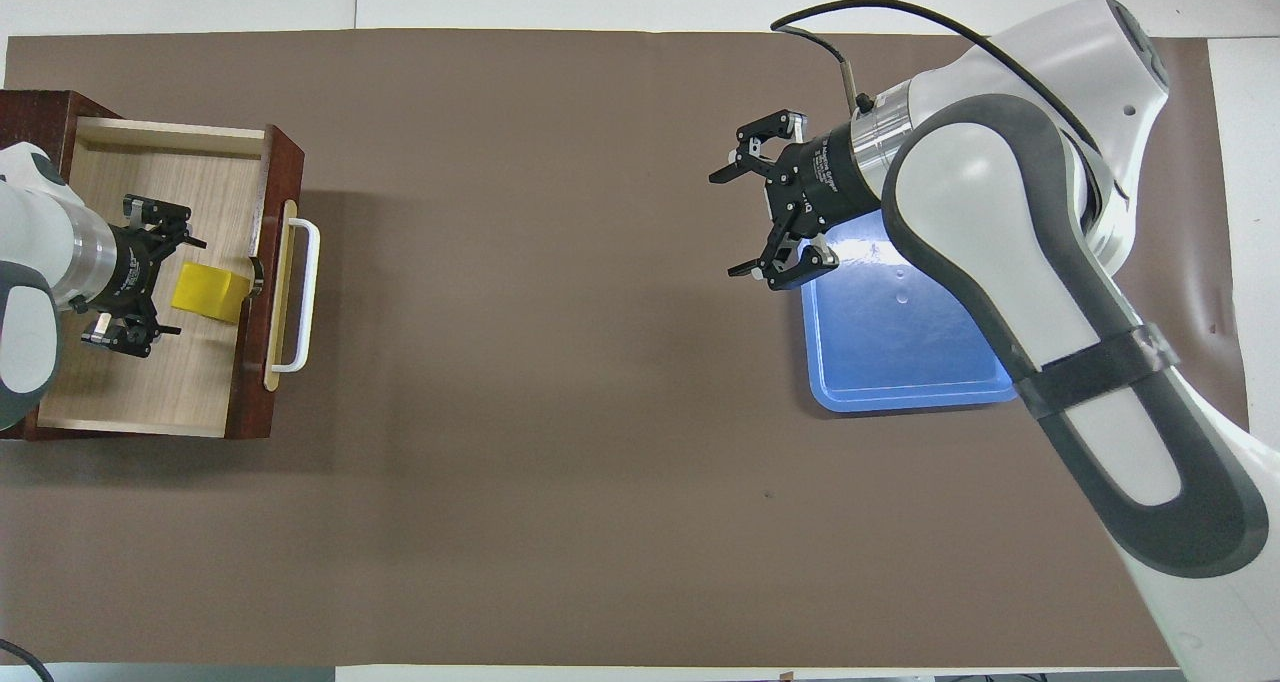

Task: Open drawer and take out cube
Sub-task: 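Close the left gripper on the yellow cube inside the drawer, then lift the cube with the left gripper toward the right gripper, then close the right gripper on the cube held by the left gripper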

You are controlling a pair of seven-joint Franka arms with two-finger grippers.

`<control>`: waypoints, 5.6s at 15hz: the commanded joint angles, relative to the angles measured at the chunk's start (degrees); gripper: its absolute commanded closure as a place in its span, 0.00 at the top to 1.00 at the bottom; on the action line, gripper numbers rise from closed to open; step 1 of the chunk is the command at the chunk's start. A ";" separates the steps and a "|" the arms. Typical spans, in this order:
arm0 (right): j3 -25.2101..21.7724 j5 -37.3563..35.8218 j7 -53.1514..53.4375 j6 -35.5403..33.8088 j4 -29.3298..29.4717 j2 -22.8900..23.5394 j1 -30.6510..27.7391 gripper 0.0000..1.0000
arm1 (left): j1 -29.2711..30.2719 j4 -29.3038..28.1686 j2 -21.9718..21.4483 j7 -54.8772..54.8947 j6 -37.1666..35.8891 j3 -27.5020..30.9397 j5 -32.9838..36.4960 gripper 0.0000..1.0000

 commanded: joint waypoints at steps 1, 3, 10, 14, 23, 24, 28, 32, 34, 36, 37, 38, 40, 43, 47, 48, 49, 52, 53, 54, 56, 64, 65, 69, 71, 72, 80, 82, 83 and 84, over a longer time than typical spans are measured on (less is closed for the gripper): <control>0.22 0.90 -0.85 1.23 -2.25 -1.35 0.04 1.00 | -0.26 -1.70 -1.16 -0.74 1.41 0.12 -1.04 0.46; 0.22 0.81 -0.93 2.02 -3.12 -1.70 0.13 1.00 | -0.26 -1.18 -0.99 -1.27 1.15 0.03 -1.04 0.00; 0.22 0.72 -1.37 1.67 -3.22 -1.79 0.04 1.00 | -0.70 20.58 6.04 -1.88 -18.94 0.12 -3.49 0.00; 0.22 0.63 -1.63 1.40 -2.95 -1.71 -0.31 1.00 | -5.25 23.44 6.14 -14.49 -20.66 -0.14 -5.26 0.00; 0.22 0.55 -2.16 1.76 -3.22 -1.79 0.13 1.00 | -24.23 19.30 5.95 -47.13 -12.39 -0.06 -4.73 0.00; 0.22 0.55 -2.08 1.84 -3.22 -1.79 0.13 1.00 | -25.73 19.21 6.13 -49.06 -12.48 -0.06 -4.47 0.00; 0.22 0.54 -1.64 1.84 -2.25 -1.36 2.50 1.00 | -31.27 22.28 9.73 -58.38 -14.76 0.12 -3.16 0.00; 0.22 -4.35 -1.64 1.67 0.56 -0.48 5.74 0.99 | -31.64 22.47 9.83 -60.42 -15.29 0.12 -2.45 0.00; 0.31 -5.61 -1.64 1.41 2.05 0.57 6.46 0.99 | -33.03 22.38 9.74 -60.33 -14.77 -0.23 0.79 0.00; 0.31 -5.43 -1.55 1.40 4.16 2.15 7.77 0.98 | -33.57 22.29 9.83 -59.89 -14.68 -0.23 1.24 0.00; 0.23 -5.61 -1.29 1.32 5.47 3.38 8.47 0.98 | -33.66 22.29 9.83 -59.54 -14.59 -0.23 1.42 0.00; 0.22 -5.69 -1.11 1.14 7.57 4.78 9.00 0.98 | -33.66 22.38 9.91 -58.76 -14.50 -0.23 1.42 0.00; 0.22 -7.18 0.99 -0.08 11.18 7.16 9.79 0.97 | -33.75 22.38 9.91 -57.96 -14.06 -0.32 1.25 0.00; 0.14 -8.24 4.24 -0.97 15.67 9.80 11.63 0.95 | -33.74 22.11 9.83 -57.61 -13.89 -0.32 1.24 0.00; 0.22 -9.30 8.46 -0.70 16.82 10.51 13.31 0.94 | -33.66 21.94 9.83 -57.61 -13.71 -0.32 0.98 0.00; 0.31 -9.12 9.95 -0.62 16.82 10.51 13.57 0.93 | -33.66 21.85 9.74 -57.61 -13.62 -0.32 0.98 0.00; 0.31 -9.04 11.18 -0.36 16.82 10.51 13.92 0.93 | -33.66 21.76 9.74 -57.61 -13.62 -0.32 0.98 0.00; 0.40 -7.46 12.07 0.09 16.82 10.42 13.93 0.93 | -33.57 21.76 9.74 -57.61 -13.62 -0.32 0.98 0.00; 0.31 -5.97 12.25 0.26 16.82 10.42 13.93 0.93 | -33.48 21.76 9.74 -57.61 -13.62 -0.32 0.98 0.00; 0.31 -5.00 12.77 0.61 16.82 10.42 13.84 0.93 | -33.57 21.76 9.74 -57.61 -13.54 -0.32 0.98 0.00; 0.31 -4.03 13.39 1.14 16.82 10.42 13.66 0.93 | -33.57 21.76 9.74 -57.61 -13.45 -0.32 0.98 0.00; 0.22 -3.50 13.57 2.72 15.42 10.07 14.28 0.92 | -33.22 21.59 9.65 -57.61 -13.27 -0.32 0.98 0.00; 0.22 -3.50 13.57 2.81 15.16 10.07 14.28 0.92 | -33.22 21.59 9.65 -57.61 -13.27 -0.32 0.89 0.00; 0.22 -3.59 13.57 3.25 13.93 9.81 14.37 0.92 | -33.22 21.59 9.65 -57.61 -13.27 -0.32 0.89 0.00; 0.22 -3.67 13.57 3.34 13.83 9.81 14.37 0.92 | -33.22 21.59 9.65 -57.61 -13.27 -0.32 0.89 0.00; 0.22 -3.67 13.66 3.34 13.83 9.81 14.45 0.92 | -33.22 21.59 9.65 -57.61 -13.27 -0.32 0.98 0.00; 0.22 -3.94 15.85 4.39 12.96 9.55 15.25 0.92 | -33.13 21.24 9.56 -57.61 -13.10 -0.32 0.89 0.00; 0.22 -4.02 15.85 4.39 12.96 9.46 15.25 0.91 | -33.13 21.23 9.56 -57.61 -13.10 -0.32 0.89 0.00; 0.22 -4.02 15.85 4.48 12.96 9.46 15.25 0.89 | -33.13 21.32 9.56 -57.61 -13.10 -0.32 0.89 0.00; 0.22 -4.11 15.77 4.65 12.87 9.46 15.25 0.85 | -33.13 21.32 9.65 -57.61 -13.18 -0.32 0.89 0.00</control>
